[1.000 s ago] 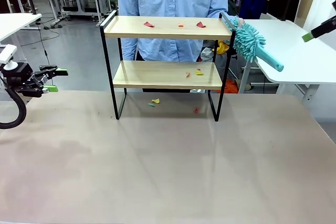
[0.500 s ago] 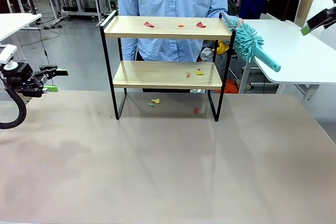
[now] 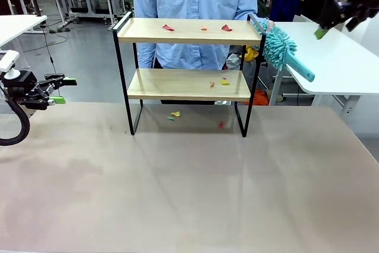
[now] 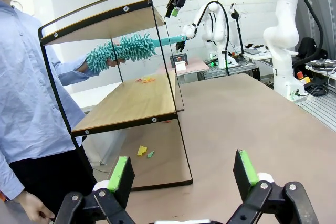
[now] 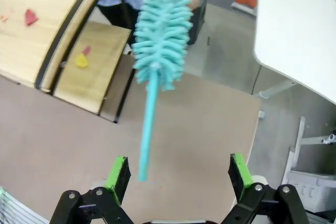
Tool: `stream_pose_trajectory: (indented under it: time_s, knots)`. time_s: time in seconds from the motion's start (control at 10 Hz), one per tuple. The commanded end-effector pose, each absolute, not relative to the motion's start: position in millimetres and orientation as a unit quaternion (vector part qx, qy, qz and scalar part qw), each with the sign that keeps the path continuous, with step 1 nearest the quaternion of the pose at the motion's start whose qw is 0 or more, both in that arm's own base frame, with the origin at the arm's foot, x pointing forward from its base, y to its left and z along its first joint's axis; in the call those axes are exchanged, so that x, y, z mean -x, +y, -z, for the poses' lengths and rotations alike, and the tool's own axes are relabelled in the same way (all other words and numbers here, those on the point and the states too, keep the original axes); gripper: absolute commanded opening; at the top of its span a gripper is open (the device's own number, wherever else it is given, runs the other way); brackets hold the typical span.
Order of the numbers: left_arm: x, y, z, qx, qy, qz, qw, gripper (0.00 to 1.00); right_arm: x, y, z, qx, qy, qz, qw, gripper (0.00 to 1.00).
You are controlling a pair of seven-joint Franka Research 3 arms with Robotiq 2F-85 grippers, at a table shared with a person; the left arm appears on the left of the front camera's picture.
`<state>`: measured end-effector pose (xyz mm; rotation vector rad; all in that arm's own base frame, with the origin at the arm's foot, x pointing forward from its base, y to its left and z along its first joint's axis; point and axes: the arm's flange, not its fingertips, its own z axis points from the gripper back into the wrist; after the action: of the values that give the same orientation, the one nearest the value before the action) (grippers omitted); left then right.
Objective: Clean the shelf.
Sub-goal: Pick up the Duster handed by the human.
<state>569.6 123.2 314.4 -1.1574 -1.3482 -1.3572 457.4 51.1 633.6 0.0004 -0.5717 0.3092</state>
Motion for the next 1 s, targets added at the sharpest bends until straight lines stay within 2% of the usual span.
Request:
stream_pose_trajectory:
  time_s: [0.0, 0.6, 0.9]
  knots:
    - [-569, 123, -318, 0.465, -0.542, 0.548, 0.436, 1.0, -453, 66, -619, 0.001, -0.281, -0.153, 0.947, 1.0]
    - [-569, 123, -318, 0.465, -0.542, 0.548, 0.436, 1.0, -471, 98, -546, 0.01, -0.28, -0.136, 0.95, 1.0]
    - [-569, 123, -318, 0.465, -0.542, 0.548, 0.436, 1.0, -477, 101, -527, 0.021, -0.279, -0.131, 0.951, 1.0]
